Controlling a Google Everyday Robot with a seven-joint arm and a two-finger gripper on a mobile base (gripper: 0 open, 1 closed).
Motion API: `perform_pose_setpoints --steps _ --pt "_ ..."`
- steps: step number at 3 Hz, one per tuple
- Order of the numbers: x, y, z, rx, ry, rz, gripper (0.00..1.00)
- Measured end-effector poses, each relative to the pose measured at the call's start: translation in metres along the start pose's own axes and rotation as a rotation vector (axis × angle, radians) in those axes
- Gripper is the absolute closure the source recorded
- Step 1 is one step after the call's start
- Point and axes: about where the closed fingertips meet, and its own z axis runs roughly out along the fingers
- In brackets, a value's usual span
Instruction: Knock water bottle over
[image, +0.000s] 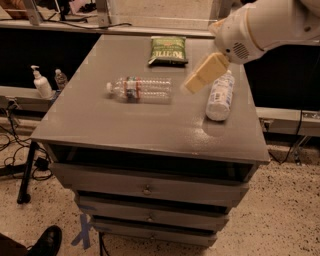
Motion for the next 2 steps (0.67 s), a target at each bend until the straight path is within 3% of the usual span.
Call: perform_pose_setpoints --steps 1,2 --pt "0.013 -0.014 -0.055 0.055 -0.109 0.0 0.0" --pt "0.002 -0.012 -0.07 0.064 -0.179 0.007 0.0"
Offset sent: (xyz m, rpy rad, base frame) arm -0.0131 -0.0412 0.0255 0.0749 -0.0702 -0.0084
